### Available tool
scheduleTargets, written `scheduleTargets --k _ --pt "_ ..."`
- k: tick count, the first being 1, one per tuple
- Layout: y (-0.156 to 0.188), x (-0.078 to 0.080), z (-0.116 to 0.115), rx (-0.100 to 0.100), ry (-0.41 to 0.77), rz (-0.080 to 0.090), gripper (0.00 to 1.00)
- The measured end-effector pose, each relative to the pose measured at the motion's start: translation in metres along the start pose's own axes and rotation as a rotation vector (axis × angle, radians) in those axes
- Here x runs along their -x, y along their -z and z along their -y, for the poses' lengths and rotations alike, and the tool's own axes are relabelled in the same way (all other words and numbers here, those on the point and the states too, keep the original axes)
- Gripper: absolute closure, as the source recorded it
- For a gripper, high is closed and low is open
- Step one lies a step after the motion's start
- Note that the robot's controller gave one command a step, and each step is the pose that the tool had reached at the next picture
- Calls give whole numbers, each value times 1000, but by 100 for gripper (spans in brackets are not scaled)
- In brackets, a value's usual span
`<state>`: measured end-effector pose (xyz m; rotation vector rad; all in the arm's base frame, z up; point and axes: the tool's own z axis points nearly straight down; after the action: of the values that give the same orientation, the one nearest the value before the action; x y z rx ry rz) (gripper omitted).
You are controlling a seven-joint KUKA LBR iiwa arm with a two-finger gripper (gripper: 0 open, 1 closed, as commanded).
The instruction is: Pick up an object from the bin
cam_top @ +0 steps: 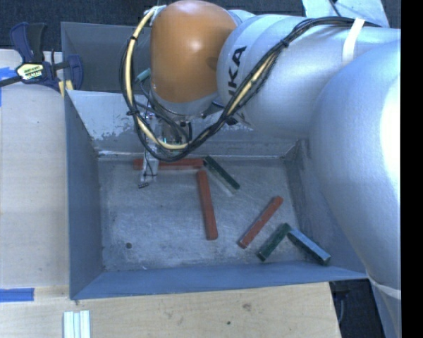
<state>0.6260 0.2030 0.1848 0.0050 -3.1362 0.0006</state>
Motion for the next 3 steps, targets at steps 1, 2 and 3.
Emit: scheduleTargets --k 1,2,3 --pt "6 2 1 2 -3 9 0" --pt "-55 3 56 1 94 12 0" --pt "-56 0 84 1 53 10 0"
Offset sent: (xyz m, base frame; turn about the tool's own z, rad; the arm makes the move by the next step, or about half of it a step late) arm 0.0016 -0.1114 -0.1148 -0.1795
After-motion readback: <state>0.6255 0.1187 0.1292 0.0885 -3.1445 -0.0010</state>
